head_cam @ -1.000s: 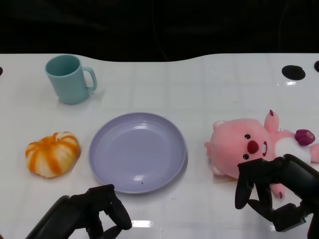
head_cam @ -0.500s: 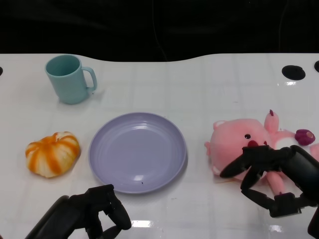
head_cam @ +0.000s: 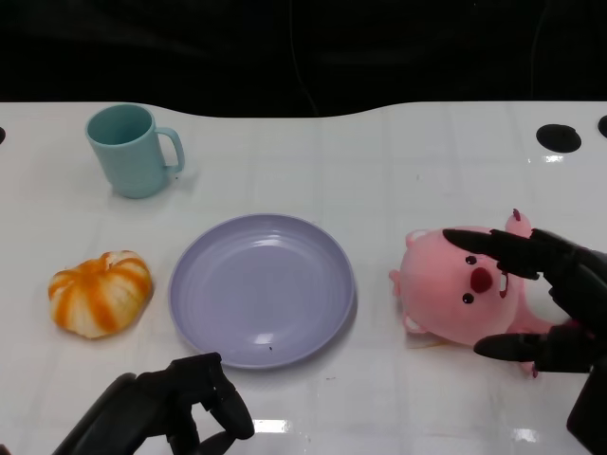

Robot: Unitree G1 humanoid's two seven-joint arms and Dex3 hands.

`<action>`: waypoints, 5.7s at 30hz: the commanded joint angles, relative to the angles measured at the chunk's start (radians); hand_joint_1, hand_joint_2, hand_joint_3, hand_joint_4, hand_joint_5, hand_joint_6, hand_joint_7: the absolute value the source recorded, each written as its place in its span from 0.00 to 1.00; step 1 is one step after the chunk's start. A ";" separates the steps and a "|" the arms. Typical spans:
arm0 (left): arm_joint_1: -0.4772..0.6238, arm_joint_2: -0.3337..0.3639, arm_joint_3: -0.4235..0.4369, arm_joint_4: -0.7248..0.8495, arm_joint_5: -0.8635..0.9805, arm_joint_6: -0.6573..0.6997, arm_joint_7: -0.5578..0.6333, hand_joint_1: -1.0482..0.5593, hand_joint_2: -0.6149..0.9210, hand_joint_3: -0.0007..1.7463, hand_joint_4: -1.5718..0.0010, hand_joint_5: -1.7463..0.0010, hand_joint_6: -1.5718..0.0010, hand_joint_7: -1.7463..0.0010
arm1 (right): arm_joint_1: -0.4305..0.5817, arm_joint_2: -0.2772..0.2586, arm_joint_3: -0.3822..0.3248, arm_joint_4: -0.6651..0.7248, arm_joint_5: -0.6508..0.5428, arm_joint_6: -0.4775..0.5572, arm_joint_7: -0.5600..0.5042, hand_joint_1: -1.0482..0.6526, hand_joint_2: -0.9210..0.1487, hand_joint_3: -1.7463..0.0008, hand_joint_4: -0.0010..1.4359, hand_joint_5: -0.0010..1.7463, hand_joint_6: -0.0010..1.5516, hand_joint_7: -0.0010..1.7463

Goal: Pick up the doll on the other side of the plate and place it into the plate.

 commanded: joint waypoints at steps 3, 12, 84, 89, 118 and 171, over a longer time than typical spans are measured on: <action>-0.006 -0.001 -0.012 -0.006 0.009 0.011 0.008 0.50 0.96 0.32 0.58 0.00 0.61 0.23 | -0.025 -0.033 -0.010 -0.066 -0.081 0.076 0.005 0.25 0.10 1.00 0.00 0.18 0.11 0.00; 0.001 -0.004 -0.017 -0.038 0.015 0.048 0.006 0.50 0.96 0.33 0.59 0.00 0.61 0.23 | -0.119 -0.075 0.052 -0.048 -0.205 0.191 0.083 0.22 0.09 1.00 0.00 0.12 0.11 0.02; 0.027 -0.015 -0.050 -0.126 0.073 0.108 0.008 0.49 0.93 0.37 0.58 0.00 0.61 0.22 | -0.563 0.100 0.314 0.946 -0.265 -0.158 -0.504 0.53 0.56 0.25 0.65 1.00 0.51 0.97; 0.031 -0.015 -0.048 -0.114 0.069 0.094 0.010 0.49 0.93 0.38 0.58 0.00 0.61 0.22 | -0.555 0.105 0.300 0.943 -0.257 -0.191 -0.569 0.54 0.58 0.22 0.66 1.00 0.49 0.99; 0.034 -0.033 -0.094 -0.103 0.104 0.084 0.033 0.50 0.92 0.40 0.57 0.00 0.61 0.23 | -0.724 0.380 0.343 0.858 -0.217 -0.215 -0.483 0.51 0.64 0.16 0.68 1.00 0.50 1.00; 0.026 -0.026 -0.107 -0.110 0.140 0.099 0.040 0.49 0.91 0.43 0.57 0.00 0.62 0.22 | -0.582 0.245 0.371 0.401 -0.136 -0.020 0.010 0.16 0.00 0.92 0.00 0.28 0.12 0.02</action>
